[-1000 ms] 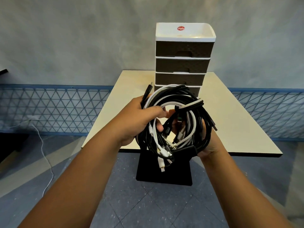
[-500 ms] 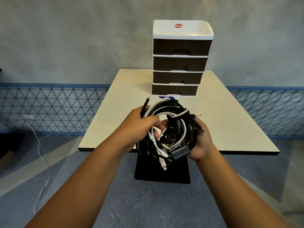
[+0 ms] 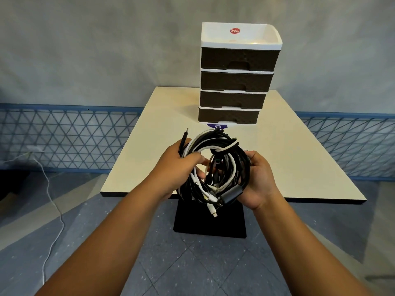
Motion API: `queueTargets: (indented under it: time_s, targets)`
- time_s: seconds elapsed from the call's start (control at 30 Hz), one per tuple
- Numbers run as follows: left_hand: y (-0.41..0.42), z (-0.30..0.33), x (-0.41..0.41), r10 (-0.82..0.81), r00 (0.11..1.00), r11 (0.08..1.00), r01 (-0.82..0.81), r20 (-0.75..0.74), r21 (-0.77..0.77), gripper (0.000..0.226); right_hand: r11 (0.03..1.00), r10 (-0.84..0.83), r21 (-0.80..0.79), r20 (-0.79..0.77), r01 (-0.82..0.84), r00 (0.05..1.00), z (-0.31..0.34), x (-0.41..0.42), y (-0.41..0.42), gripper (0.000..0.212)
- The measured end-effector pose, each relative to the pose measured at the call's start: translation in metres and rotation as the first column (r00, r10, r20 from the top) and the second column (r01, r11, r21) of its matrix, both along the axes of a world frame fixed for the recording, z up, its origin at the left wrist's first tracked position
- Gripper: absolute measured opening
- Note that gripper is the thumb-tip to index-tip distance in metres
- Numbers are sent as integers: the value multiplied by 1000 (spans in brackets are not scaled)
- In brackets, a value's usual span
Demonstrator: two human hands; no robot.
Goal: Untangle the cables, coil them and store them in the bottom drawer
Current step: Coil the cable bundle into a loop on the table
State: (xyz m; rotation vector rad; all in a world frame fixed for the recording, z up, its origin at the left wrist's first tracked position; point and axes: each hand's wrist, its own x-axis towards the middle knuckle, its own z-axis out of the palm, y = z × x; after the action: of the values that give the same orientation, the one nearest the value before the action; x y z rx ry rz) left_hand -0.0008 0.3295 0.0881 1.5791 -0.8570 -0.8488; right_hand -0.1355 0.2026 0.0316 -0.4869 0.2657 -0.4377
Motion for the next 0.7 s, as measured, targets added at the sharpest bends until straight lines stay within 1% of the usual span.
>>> queueTargets:
  time_s: [0.1,0.2,0.27,0.37,0.43,0.53,0.6,0.63,0.67,0.7]
  targets:
    - [2,0,3,-25,999,998,27,-46,54,17,997,1,-81,-37,-4,999,-3,1,2,47]
    - [4,1,3,-36,990,997,45,-138,62,21,987,2,-159,-95,-18,995,0,4,3,54]
    - [4,1,3,-23,983,998,34,-180,60,20,984,-2,-177,-135,-22,991,5,5,4,57]
    - [5,-1,5,13,975,998,1,-221,65,22,987,37,-152,-142,-59,989,11,5,7,57]
    - [6,-2,6,26,972,998,-11,-234,65,21,987,18,-153,-166,-43,986,16,3,11,64]
    - [8,-2,7,23,976,1000,-19,-218,22,21,985,-35,-170,-193,2,981,24,1,12,82]
    - [9,-2,7,20,976,1000,-22,-219,-7,22,986,-61,-167,-190,29,980,25,0,9,85]
    - [9,-2,7,20,976,1000,-25,-216,-19,22,985,-66,-167,-199,33,978,27,0,9,83]
    - [9,-2,7,21,978,999,-27,-207,-29,23,985,-69,-171,-210,33,975,29,-1,10,77]
    - [9,-2,6,20,981,999,-28,-191,-36,23,982,-67,-186,-224,25,972,31,-1,10,66]
